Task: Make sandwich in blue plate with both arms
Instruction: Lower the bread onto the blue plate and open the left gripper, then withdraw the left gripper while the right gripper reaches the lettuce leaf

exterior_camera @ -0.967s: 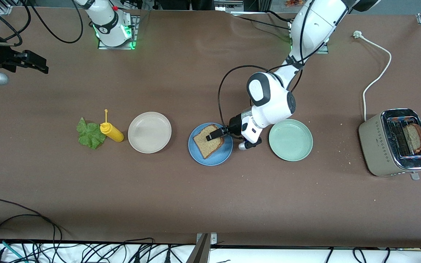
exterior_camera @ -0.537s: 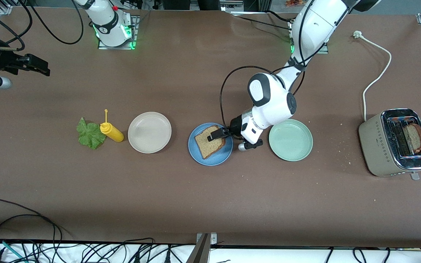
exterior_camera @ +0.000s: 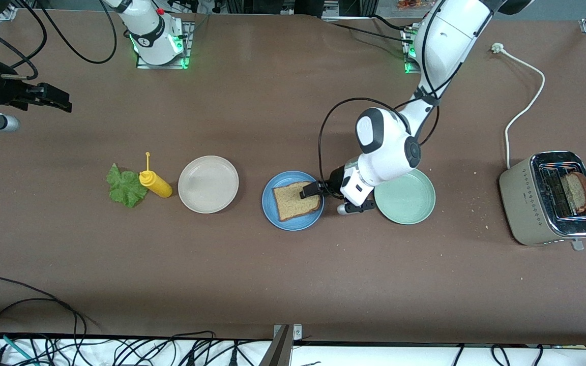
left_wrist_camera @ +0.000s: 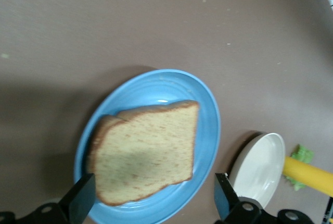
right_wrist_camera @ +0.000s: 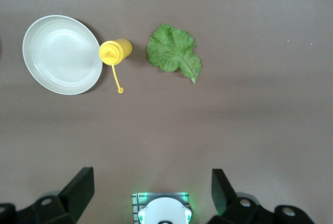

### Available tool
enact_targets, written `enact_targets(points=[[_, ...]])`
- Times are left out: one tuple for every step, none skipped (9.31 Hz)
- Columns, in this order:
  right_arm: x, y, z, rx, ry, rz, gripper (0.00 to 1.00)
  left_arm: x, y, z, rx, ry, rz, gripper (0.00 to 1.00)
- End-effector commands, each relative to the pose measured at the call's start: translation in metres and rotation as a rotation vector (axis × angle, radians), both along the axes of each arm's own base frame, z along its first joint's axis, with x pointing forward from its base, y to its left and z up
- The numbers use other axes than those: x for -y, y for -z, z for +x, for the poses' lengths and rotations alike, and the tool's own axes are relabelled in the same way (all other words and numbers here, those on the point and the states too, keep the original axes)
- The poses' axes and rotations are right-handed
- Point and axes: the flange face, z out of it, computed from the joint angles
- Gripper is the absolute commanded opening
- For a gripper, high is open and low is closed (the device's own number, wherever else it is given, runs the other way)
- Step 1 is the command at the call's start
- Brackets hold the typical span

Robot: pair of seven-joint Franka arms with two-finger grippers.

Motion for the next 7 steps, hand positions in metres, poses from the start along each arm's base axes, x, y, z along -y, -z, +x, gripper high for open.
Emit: enact_targets(points=[[0.002, 0.004, 0.006, 0.003, 0.003, 0.0, 1.0, -0.042, -0.036, 0.004, -0.06, 0.047, 0.082, 1.0], [0.006, 0.014, 0.015, 0.015, 0.0, -0.008, 1.0, -0.061, -0.061, 0.008, -0.081, 0.069, 0.125, 1.0], [0.018, 0.03, 0.026, 0.013, 0.015, -0.005, 1.0, -0.085, -0.087, 0.012, -0.114, 0.098, 0.189, 1.0], [0.019, 0.049, 0.035, 0.015, 0.005, -0.01, 1.0, -0.115, -0.104, 0.016, -0.131, 0.128, 0.247, 1.0], [0.019, 0.068, 0.043, 0.033, 0.002, -0.013, 1.0, -0.148, -0.119, 0.022, -0.144, 0.126, 0.277, 1.0], [0.021, 0.096, 0.05, 0.043, 0.0, -0.014, 1.0, -0.172, -0.133, 0.024, -0.147, 0.132, 0.314, 1.0], [0.029, 0.127, 0.053, 0.068, -0.014, -0.012, 1.0, -0.204, -0.15, 0.028, -0.144, 0.14, 0.379, 1.0]])
